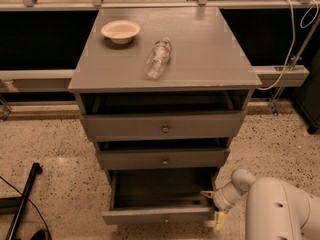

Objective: Open bottom drawer

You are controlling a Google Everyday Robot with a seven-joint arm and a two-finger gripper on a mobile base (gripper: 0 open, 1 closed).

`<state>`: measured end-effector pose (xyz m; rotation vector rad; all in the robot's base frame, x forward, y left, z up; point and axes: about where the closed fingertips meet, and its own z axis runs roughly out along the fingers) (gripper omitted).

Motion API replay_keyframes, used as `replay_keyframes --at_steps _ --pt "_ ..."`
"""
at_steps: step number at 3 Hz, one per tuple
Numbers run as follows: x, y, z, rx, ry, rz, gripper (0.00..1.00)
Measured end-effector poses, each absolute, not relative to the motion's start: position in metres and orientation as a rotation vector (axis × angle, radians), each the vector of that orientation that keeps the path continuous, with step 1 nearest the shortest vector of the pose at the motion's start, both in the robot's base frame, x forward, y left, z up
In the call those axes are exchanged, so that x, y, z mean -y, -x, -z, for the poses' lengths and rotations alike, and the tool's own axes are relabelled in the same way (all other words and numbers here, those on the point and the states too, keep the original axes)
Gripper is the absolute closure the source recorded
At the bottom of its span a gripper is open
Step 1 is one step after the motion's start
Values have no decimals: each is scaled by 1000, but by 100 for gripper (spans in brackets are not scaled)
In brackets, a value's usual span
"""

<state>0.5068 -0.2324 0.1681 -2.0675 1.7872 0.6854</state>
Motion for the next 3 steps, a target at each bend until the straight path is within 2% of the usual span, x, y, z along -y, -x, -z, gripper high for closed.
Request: replay_keyframes --at_steps 1,3 --pt "217 -507 -180 -1759 2099 -652 0" --pt "183 -526 -236 -1727 2064 -488 42"
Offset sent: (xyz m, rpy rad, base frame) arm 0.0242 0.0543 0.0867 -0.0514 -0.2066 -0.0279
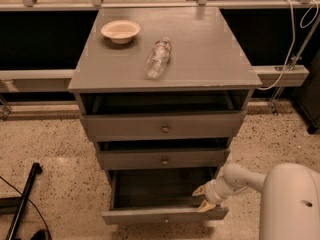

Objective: Open bottom drawer

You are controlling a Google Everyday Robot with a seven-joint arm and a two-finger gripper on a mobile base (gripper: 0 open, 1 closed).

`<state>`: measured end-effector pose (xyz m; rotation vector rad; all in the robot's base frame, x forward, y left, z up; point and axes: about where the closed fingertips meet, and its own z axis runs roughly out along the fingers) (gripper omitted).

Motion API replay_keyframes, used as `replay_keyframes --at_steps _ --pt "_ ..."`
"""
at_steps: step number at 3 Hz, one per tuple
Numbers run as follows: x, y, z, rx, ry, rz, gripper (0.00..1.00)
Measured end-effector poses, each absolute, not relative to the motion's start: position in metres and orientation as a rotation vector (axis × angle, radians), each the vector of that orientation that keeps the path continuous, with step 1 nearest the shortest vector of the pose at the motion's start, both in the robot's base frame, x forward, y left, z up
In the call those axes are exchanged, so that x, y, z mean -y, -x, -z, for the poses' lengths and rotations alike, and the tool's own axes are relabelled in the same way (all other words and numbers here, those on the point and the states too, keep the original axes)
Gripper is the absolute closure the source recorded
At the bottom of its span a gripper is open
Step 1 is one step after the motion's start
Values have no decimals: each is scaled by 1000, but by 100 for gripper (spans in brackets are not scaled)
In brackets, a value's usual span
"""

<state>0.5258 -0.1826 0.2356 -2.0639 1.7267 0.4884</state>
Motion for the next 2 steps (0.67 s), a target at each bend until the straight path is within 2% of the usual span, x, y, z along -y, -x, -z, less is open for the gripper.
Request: replay_keyframes --at_steps 2 --pt "182 -556 -219 -1775 1964 -457 59"
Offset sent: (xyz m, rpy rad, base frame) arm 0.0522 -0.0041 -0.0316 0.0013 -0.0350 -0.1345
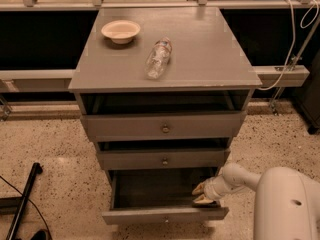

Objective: Open bottom drawer

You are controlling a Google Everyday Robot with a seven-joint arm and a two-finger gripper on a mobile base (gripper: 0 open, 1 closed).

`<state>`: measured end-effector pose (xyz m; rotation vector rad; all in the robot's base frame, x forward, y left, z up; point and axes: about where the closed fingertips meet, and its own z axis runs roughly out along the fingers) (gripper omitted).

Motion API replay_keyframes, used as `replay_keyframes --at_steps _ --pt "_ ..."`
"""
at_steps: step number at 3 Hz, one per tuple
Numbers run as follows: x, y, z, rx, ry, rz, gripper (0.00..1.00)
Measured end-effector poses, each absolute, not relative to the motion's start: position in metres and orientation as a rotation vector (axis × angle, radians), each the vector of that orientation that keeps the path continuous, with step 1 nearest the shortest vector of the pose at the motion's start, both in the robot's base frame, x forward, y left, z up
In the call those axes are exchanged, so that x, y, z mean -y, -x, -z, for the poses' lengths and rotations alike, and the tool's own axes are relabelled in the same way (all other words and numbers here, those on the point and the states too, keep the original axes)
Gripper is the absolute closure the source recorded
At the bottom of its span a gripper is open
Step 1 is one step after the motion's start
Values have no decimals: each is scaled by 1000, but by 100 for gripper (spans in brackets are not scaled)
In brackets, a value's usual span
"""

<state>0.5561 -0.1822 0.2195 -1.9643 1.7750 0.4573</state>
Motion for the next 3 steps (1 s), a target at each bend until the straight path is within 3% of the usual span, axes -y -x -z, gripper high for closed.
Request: replay_keyframes --at_steps 2,3 --pt "195 -570 -158 -1879 1942 -445 81" --pt "200 -568 -126 -1923 1961 -474 83"
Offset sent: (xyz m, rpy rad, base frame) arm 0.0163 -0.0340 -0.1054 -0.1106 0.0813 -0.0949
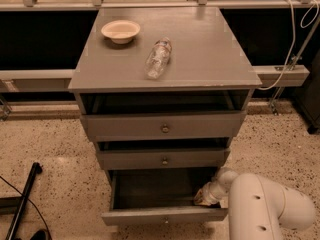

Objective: Open bottom drawer

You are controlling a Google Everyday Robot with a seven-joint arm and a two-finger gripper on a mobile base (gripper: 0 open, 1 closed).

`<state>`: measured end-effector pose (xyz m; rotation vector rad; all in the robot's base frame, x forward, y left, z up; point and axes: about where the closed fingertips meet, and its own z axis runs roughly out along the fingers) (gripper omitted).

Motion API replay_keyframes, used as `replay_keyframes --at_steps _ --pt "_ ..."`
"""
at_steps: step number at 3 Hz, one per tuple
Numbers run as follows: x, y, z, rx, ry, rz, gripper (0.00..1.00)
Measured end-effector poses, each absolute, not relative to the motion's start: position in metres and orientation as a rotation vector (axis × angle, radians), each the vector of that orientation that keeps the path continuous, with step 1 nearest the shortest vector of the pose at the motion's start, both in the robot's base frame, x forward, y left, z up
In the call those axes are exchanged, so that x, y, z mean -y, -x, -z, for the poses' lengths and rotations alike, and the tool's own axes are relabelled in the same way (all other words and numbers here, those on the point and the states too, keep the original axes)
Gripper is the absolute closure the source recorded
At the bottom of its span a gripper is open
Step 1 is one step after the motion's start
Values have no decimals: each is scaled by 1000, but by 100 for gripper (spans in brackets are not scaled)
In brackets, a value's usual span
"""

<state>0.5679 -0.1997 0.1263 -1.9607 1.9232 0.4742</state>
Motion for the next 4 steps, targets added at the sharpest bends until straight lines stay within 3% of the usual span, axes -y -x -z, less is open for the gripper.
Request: replay_keyframes --at_steps 4 --pt "210 -522 -135 -1970 1985 -659 81"
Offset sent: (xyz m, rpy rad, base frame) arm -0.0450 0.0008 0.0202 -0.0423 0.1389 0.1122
